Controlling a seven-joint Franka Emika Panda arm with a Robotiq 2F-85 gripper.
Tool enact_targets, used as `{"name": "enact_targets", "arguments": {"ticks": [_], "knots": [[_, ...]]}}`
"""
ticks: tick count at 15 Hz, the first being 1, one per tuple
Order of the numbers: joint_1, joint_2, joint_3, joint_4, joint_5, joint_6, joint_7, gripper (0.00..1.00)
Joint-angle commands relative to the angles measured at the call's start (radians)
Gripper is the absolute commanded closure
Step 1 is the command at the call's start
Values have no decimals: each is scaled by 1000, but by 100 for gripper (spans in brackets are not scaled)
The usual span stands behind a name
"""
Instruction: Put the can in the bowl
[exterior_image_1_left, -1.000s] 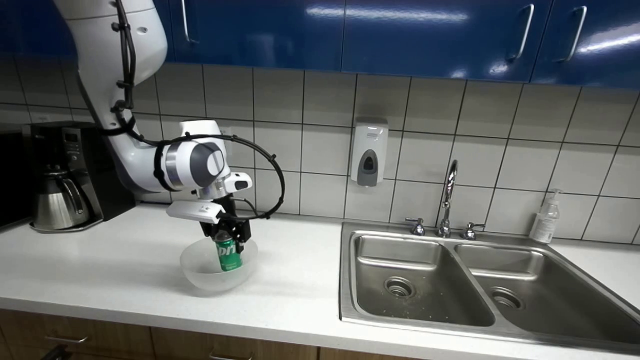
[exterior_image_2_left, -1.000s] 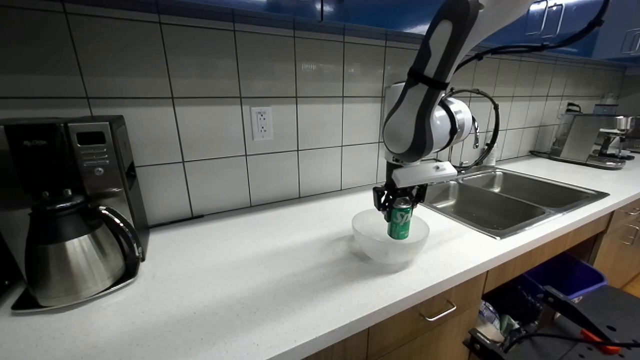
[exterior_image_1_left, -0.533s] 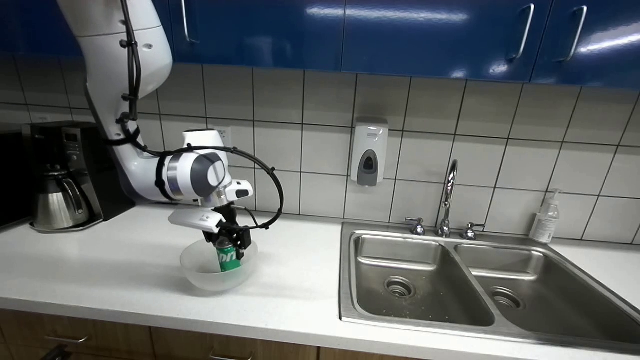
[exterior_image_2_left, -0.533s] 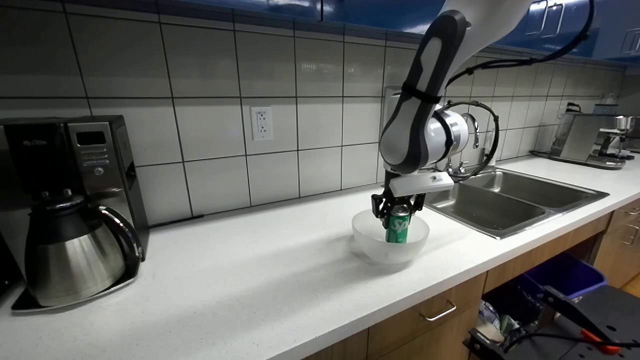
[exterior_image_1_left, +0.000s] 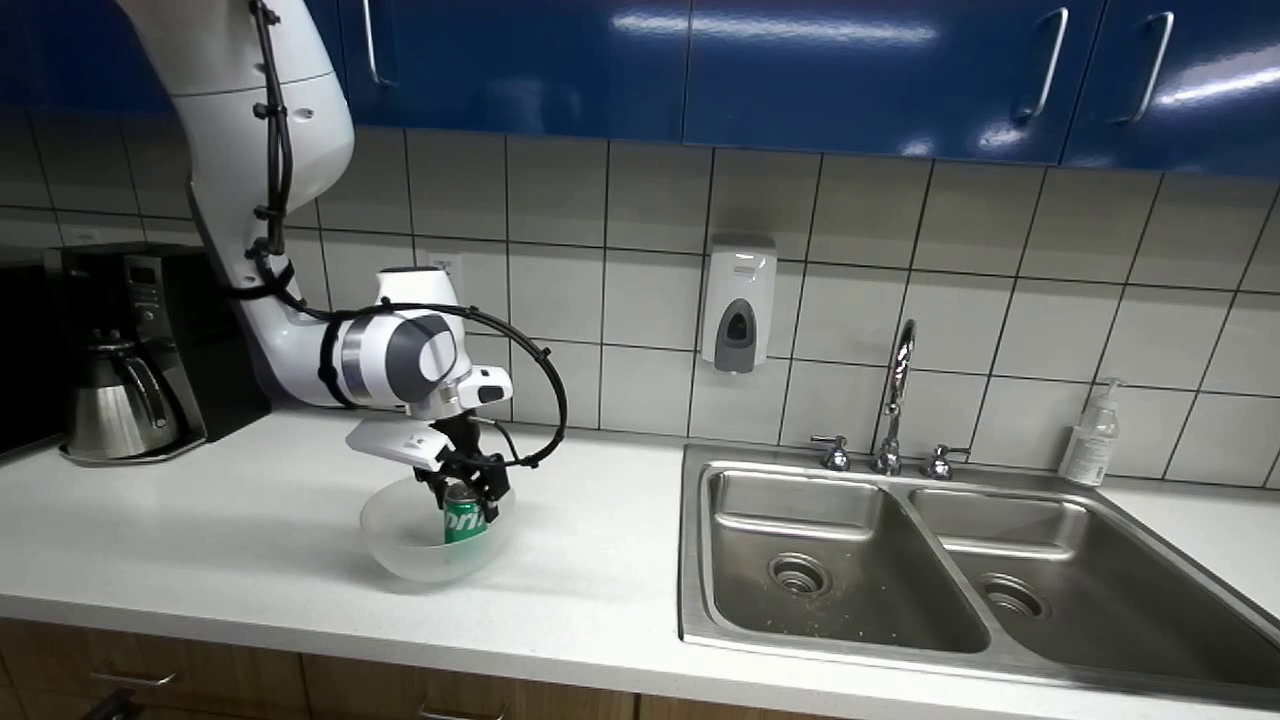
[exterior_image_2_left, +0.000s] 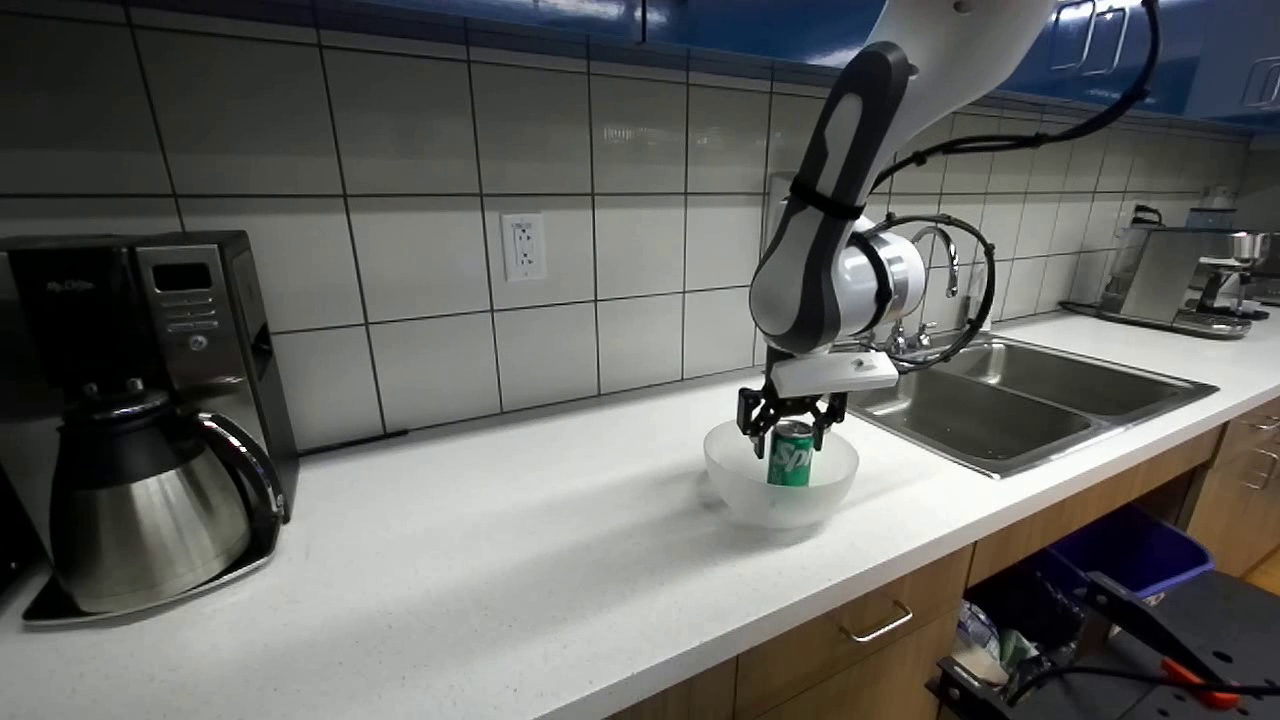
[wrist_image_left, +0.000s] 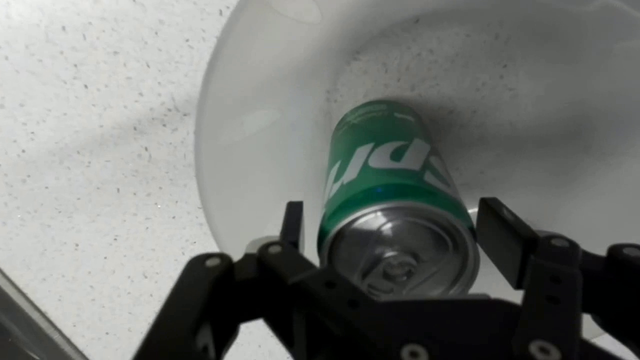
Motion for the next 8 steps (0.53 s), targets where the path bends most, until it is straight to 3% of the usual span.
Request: {"name": "enact_targets", "arguments": {"ticks": [1, 8], "knots": [[-6, 1, 5, 29, 29, -6, -27, 0], [21, -40, -18, 36, 17, -26, -13, 0]]}}
